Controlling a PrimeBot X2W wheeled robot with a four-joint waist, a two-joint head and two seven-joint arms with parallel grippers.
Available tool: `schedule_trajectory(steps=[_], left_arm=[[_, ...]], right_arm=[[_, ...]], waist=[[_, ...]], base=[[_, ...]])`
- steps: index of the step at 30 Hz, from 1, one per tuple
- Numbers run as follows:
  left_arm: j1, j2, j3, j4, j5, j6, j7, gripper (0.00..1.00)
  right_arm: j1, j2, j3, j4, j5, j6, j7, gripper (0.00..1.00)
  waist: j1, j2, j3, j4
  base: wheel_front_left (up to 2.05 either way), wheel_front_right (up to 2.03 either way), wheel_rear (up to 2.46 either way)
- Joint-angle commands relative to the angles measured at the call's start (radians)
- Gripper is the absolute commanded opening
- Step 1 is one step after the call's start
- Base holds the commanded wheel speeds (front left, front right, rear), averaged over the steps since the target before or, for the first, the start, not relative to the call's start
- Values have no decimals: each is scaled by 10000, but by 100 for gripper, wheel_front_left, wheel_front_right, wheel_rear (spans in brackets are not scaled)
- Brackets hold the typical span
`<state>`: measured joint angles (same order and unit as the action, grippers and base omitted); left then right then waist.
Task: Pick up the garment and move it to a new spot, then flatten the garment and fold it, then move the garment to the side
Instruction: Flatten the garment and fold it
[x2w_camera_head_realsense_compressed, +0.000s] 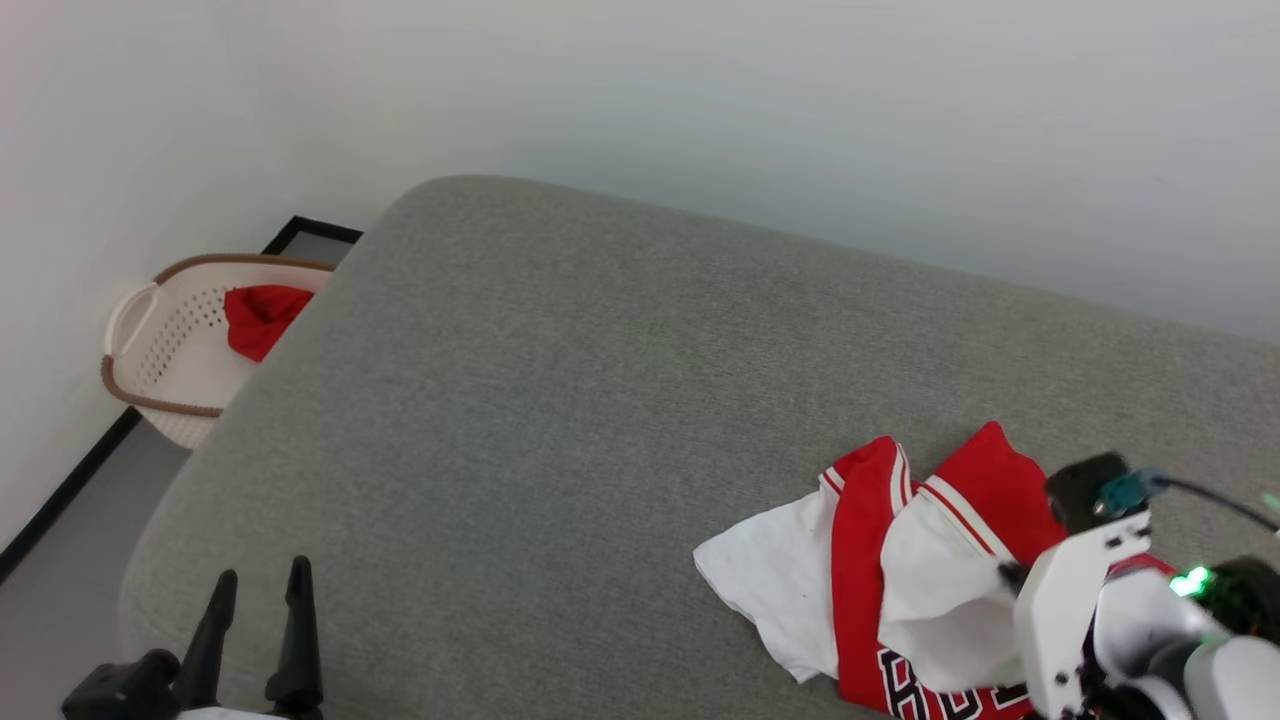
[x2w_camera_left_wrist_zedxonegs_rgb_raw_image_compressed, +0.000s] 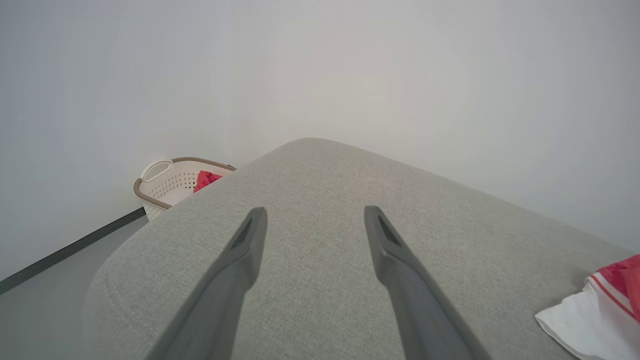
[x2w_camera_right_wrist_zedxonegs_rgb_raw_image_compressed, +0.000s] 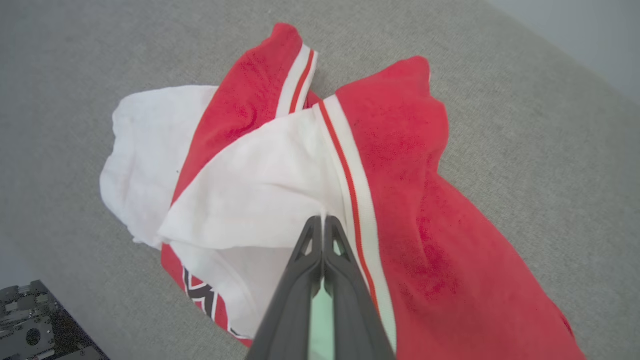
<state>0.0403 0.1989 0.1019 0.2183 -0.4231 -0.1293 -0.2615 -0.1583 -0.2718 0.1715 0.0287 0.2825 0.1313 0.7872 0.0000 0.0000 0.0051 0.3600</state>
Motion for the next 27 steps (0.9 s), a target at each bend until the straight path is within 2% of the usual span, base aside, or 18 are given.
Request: schedule_trajectory(steps=[1, 10, 18, 27], left_arm=[[-102, -5, 19, -33, -51, -17, -41, 100], [-188, -51, -102, -99, -68, -17, -41, 100], [-439, -42, -329, -116, -137, -17, -41, 100], [-980, -74, -740, -53, -184, -17, -41, 100]], right_arm=[[-225, -8, -147, -11, -130, -10, -128, 0], [-1319, -274, -1117, 805, -295, -10, -922, 0], [-2460, -669, -2205, 2474, -486, -10, -1866, 0], [-3726, -1328, -3793, 4721, -1338, -10, -3142, 0]], waist=[[0, 0, 20, -66], [0, 0, 202, -190], [0, 0, 577, -81], [0, 0, 1250, 147]], base=[[0, 0, 0], [0, 0, 0], [0, 0, 0], [0, 0, 0]])
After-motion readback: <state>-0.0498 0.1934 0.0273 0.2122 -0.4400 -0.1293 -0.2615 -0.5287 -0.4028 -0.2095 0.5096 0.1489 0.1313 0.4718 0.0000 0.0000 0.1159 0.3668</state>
